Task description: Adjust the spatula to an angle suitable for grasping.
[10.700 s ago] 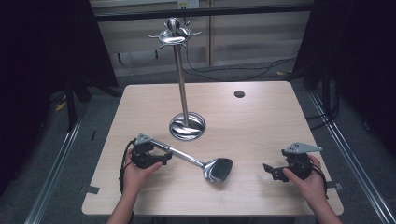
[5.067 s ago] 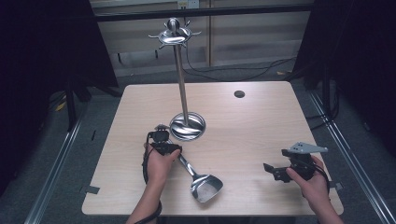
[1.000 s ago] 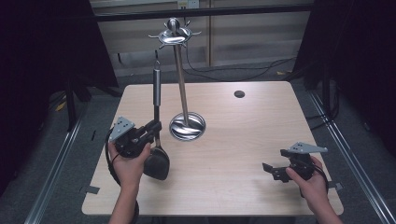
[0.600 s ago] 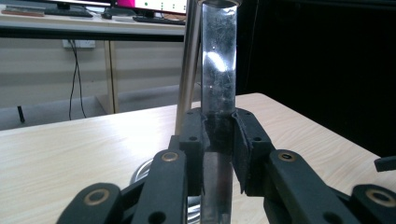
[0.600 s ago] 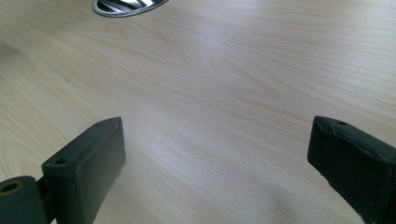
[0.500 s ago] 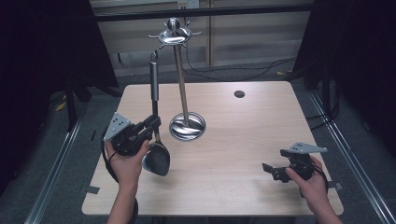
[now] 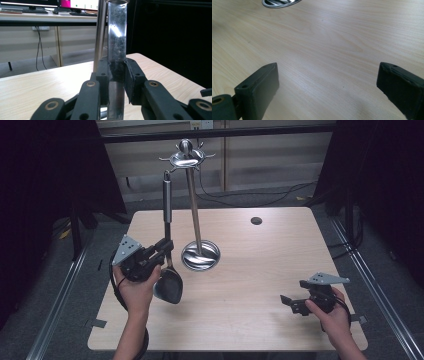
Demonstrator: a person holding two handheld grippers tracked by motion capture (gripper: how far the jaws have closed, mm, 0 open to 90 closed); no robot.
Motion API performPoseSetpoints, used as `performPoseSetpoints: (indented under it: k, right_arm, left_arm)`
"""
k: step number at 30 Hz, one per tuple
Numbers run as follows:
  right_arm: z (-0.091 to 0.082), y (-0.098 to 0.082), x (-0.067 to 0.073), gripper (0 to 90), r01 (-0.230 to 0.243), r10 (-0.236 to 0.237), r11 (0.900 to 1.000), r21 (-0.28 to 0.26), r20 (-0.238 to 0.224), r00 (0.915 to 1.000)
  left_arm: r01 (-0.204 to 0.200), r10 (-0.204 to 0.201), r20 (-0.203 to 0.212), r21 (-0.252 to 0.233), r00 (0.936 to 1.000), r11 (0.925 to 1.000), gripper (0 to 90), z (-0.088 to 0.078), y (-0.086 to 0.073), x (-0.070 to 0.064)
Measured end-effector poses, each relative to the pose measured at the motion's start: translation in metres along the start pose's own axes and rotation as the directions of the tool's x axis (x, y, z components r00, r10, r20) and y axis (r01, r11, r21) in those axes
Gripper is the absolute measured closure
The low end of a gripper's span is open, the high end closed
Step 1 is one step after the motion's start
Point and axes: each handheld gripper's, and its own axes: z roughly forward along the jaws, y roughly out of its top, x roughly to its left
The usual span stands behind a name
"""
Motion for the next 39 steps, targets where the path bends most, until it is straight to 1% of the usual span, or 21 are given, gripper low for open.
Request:
performPoseSetpoints:
  k: [2, 4, 7, 8, 9, 10, 14, 15, 19, 22, 24, 25, 30, 32, 35, 39]
  right_arm:
    - [0.000, 0.000, 0.000, 4.0, -0.002, 0.002, 1.000, 0.001, 0.000, 1.0000]
    - [0.000, 0.000, 0.000, 4.0, -0.001, 0.001, 1.000, 0.000, 0.000, 1.0000]
    - [0.000, 0.000, 0.000, 4.0, 0.001, -0.001, 1.000, 0.000, -0.001, 1.0000]
    - [0.000, 0.000, 0.000, 4.0, 0.001, -0.001, 1.000, 0.001, -0.002, 1.0000]
    - [0.000, 0.000, 0.000, 4.0, 0.002, -0.002, 1.000, 0.000, -0.001, 1.0000]
    - [0.000, 0.000, 0.000, 4.0, -0.002, 0.002, 1.000, 0.002, 0.000, 1.0000]
    - [0.000, 0.000, 0.000, 4.0, 0.000, 0.000, 1.000, 0.000, 0.000, 1.0000]
    - [0.000, 0.000, 0.000, 4.0, -0.002, 0.002, 1.000, -0.001, 0.000, 1.0000]
    - [0.000, 0.000, 0.000, 4.0, 0.000, 0.000, 1.000, 0.004, -0.001, 1.0000]
    - [0.000, 0.000, 0.000, 4.0, 0.001, -0.001, 1.000, 0.001, -0.003, 1.0000]
    - [0.000, 0.000, 0.000, 4.0, 0.001, -0.001, 1.000, 0.000, -0.001, 1.0000]
    - [0.000, 0.000, 0.000, 4.0, -0.001, 0.001, 1.000, 0.001, 0.000, 1.0000]
    - [0.000, 0.000, 0.000, 4.0, -0.003, 0.003, 1.000, 0.000, 0.000, 1.0000]
    - [0.000, 0.000, 0.000, 4.0, -0.002, 0.002, 1.000, 0.002, 0.000, 1.0000]
    - [0.000, 0.000, 0.000, 4.0, 0.003, -0.003, 1.000, 0.002, -0.002, 1.0000]
    - [0.000, 0.000, 0.000, 4.0, 0.000, 0.000, 1.000, 0.004, -0.001, 1.0000]
  left_arm:
    - [0.001, -0.001, -0.011, 0.005, 0.9999, 1.0000, 75.4, 0.003, 0.000, 0.000]
    - [0.002, -0.002, -0.009, 0.012, 1.0000, 0.9999, 75.4, 0.005, -0.001, 0.002]
    - [0.009, -0.009, -0.010, 0.006, 0.9999, 0.9999, 75.4, 0.007, -0.002, 0.003]
    - [0.009, -0.009, -0.016, 0.010, 0.9998, 0.9999, 75.4, 0.007, -0.002, 0.004]
    - [0.010, -0.010, -0.012, 0.006, 0.9999, 0.9999, 75.4, 0.008, -0.002, 0.004]
    - [0.007, -0.007, -0.020, 0.008, 0.9998, 0.9999, 75.3, 0.009, -0.001, 0.004]
    - [0.008, -0.008, -0.004, 0.000, 1.0000, 1.0000, 75.3, 0.010, 0.001, 0.003]
    - [0.001, -0.001, -0.003, 0.002, 1.0000, 1.0000, 75.4, 0.011, 0.002, 0.003]
    - [0.009, -0.009, -0.004, 0.001, 1.0000, 1.0000, 75.4, 0.012, 0.003, 0.003]
    - [0.010, -0.010, 0.000, 0.003, 1.0000, 0.9999, 75.4, 0.014, 0.002, 0.003]
    - [0.009, -0.009, -0.006, 0.009, 0.9999, 0.9999, 75.4, 0.016, 0.002, 0.002]
    - [0.009, -0.009, 0.003, 0.009, 1.0000, 0.9999, 75.4, 0.016, 0.001, 0.002]
    - [0.005, -0.005, 0.002, 0.014, 1.0000, 0.9999, 75.3, 0.019, -0.001, 0.002]
    - [0.009, -0.009, -0.002, 0.013, 1.0000, 0.9999, 75.3, 0.020, -0.003, 0.002]
    - [0.011, -0.011, 0.003, 0.009, 0.9999, 0.9999, 75.3, 0.022, -0.004, 0.003]
    - [0.005, -0.005, 0.000, 0.009, 1.0000, 0.9999, 75.3, 0.025, -0.005, 0.003]
